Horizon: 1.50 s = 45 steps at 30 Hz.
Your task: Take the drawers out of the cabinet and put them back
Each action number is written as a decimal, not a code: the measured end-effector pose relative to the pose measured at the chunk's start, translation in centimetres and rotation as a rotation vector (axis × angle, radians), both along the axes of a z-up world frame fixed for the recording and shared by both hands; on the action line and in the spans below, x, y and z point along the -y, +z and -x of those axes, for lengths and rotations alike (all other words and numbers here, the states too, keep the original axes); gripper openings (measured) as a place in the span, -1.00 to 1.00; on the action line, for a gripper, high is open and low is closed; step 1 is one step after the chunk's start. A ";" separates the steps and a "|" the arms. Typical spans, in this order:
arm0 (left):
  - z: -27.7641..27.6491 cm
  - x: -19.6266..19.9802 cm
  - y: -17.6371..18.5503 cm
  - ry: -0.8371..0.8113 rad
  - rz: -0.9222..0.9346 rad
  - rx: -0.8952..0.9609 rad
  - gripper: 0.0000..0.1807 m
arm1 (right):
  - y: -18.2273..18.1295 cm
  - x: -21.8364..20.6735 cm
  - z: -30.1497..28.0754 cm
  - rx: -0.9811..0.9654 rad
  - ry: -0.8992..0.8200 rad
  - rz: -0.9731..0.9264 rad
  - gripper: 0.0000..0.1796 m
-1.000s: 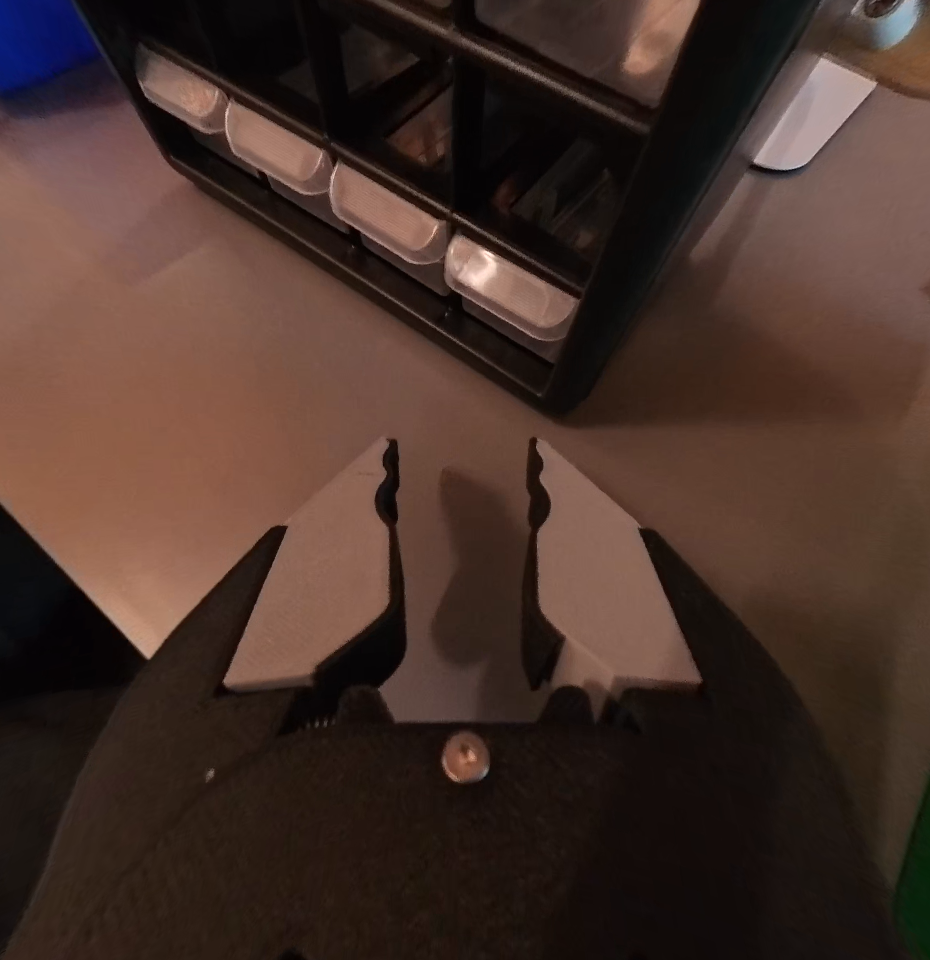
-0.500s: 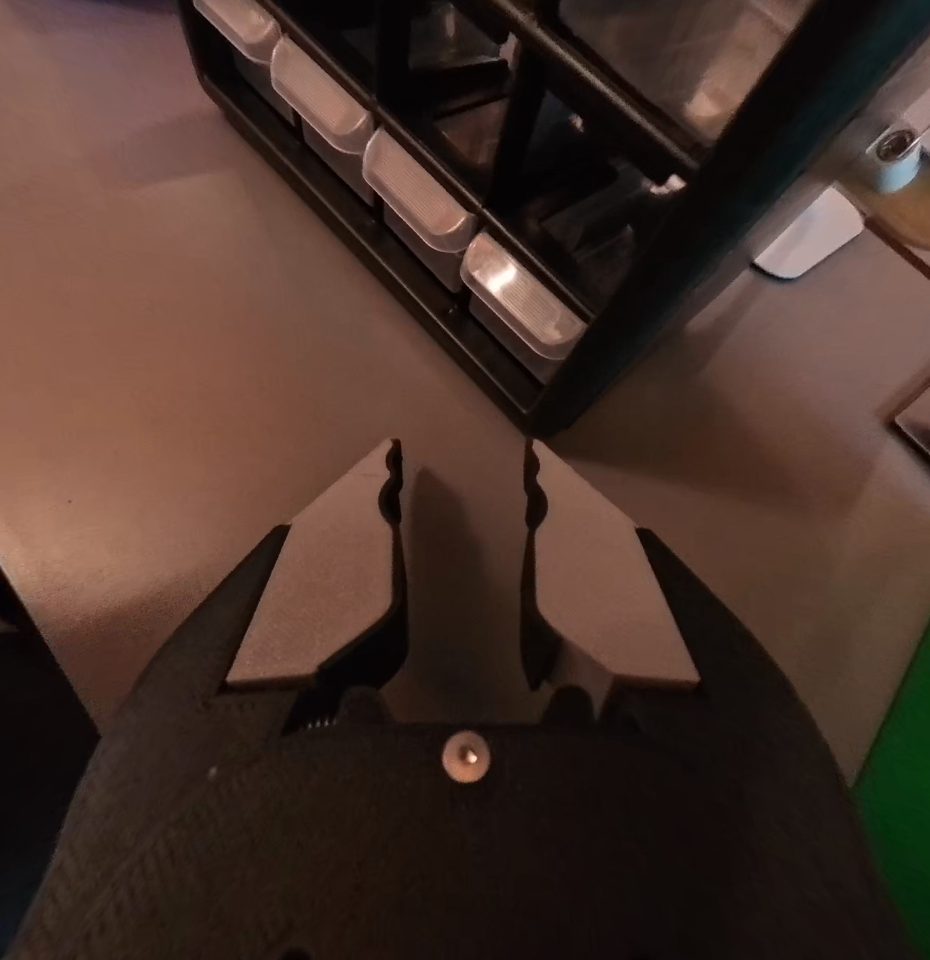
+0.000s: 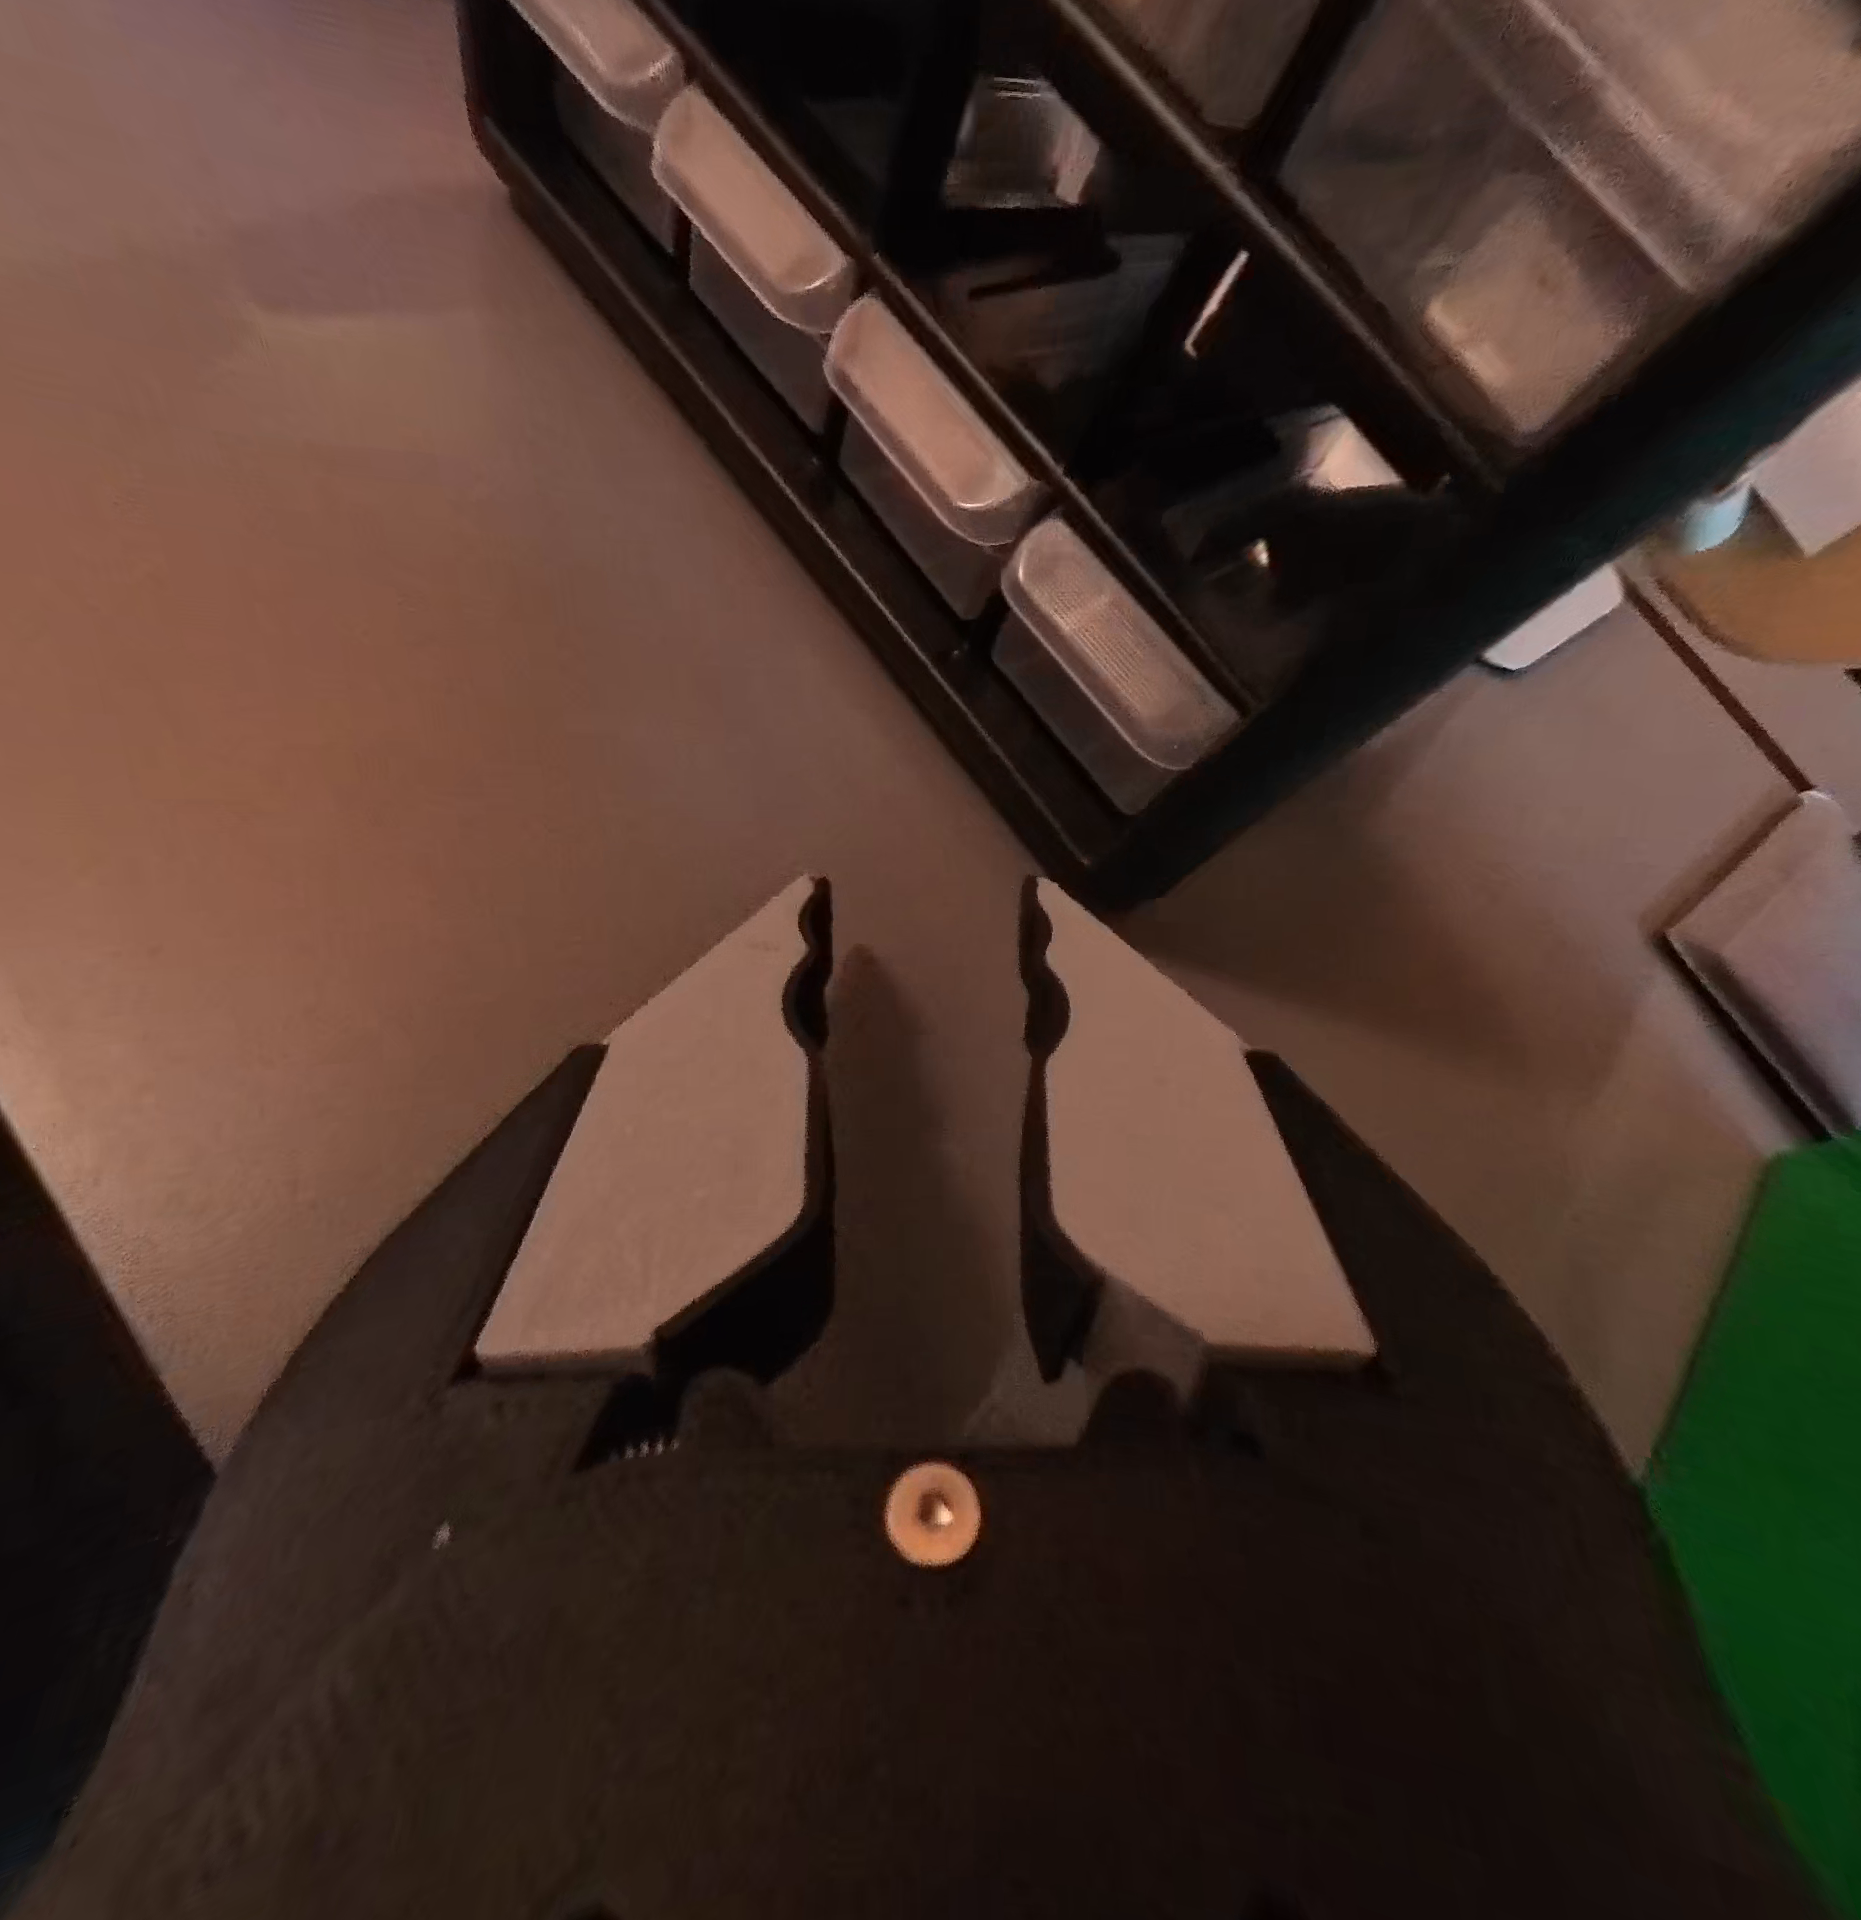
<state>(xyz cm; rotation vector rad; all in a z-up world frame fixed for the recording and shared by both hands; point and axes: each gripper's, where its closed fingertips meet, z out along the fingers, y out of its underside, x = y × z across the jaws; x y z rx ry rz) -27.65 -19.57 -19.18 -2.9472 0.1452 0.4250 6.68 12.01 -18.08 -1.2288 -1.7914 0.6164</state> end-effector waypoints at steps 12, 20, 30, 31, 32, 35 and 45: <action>-3.7 0.1 11.4 0.045 -0.334 -0.248 -1.00 | 1.9 0.4 -0.8 -0.129 -0.011 -0.077 -0.78; -21.8 -3.8 10.7 -0.391 -0.389 0.062 -1.00 | 7.2 4.1 -2.4 -0.221 0.052 -0.009 -0.79; -30.0 -12.8 2.7 -0.445 -0.305 0.343 -0.95 | 10.9 11.7 -1.2 -0.201 0.259 -0.010 -0.97; -30.4 -13.7 2.6 -0.427 -0.332 0.367 -0.89 | 10.2 11.7 -0.8 -0.171 0.252 -0.019 -0.97; -30.7 -14.5 2.6 -0.408 -0.367 0.379 -0.84 | 9.4 11.6 -0.3 -0.136 0.236 -0.022 -0.95; -31.0 -15.8 3.4 -0.365 -0.470 0.407 -0.69 | 5.9 11.5 0.8 -0.016 0.206 0.042 -0.85; -24.5 -11.0 2.5 -0.168 -0.604 0.309 -0.60 | 0.2 11.7 1.1 0.188 0.193 0.131 -0.85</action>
